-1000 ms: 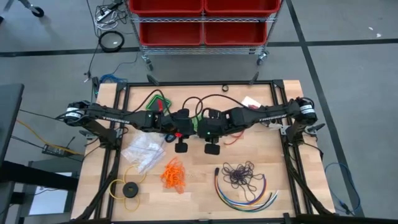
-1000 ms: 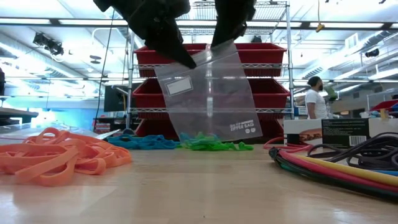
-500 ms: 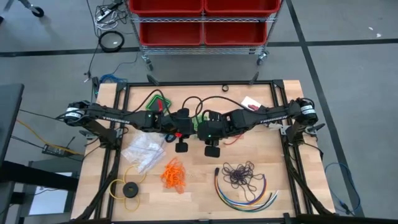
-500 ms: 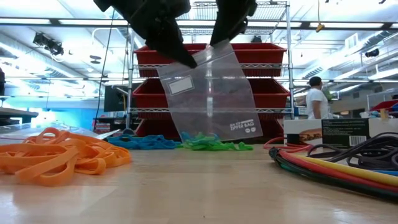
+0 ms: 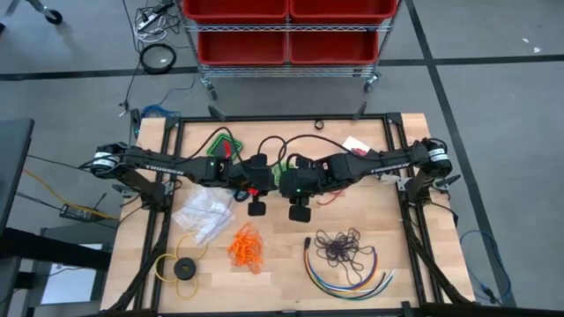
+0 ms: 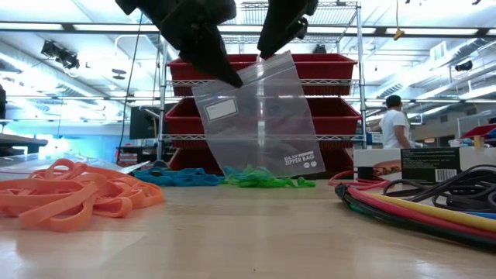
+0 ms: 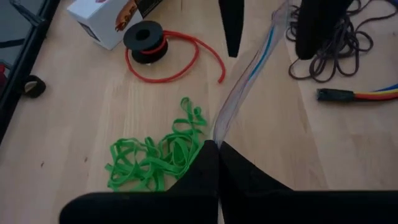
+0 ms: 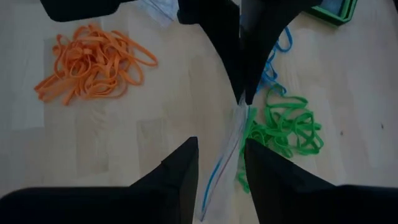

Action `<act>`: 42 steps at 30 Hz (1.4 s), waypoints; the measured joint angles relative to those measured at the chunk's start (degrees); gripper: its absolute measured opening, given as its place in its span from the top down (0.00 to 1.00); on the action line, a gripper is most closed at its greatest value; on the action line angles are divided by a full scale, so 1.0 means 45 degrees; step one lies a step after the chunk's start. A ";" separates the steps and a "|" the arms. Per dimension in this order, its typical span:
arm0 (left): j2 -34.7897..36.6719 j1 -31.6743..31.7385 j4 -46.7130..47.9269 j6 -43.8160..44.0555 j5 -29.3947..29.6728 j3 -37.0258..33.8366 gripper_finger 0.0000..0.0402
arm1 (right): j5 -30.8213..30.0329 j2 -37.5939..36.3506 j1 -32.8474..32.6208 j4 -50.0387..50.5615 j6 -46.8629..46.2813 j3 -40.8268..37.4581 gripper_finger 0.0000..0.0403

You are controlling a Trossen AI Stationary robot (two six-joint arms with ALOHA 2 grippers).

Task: Sort rubber bands
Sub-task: Open the transparent zip bag

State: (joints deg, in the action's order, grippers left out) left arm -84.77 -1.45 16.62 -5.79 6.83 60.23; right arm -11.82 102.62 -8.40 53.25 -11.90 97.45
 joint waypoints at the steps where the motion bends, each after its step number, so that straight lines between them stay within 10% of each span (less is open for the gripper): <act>1: 0.0000 -0.0010 -0.0040 0.0001 -0.0029 0.0000 1.00 | -0.0006 0.0018 0.0001 -0.0001 -0.0005 0.0005 0.71; 42: 0.0000 -0.0042 -0.0430 0.0006 -0.0214 -0.0005 1.00 | -0.0435 0.0081 0.0233 0.0864 0.0005 -0.0044 0.71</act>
State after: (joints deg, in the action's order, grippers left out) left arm -84.77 -1.64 14.69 -5.76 5.87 60.20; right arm -13.78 102.98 -7.35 57.14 -11.88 97.25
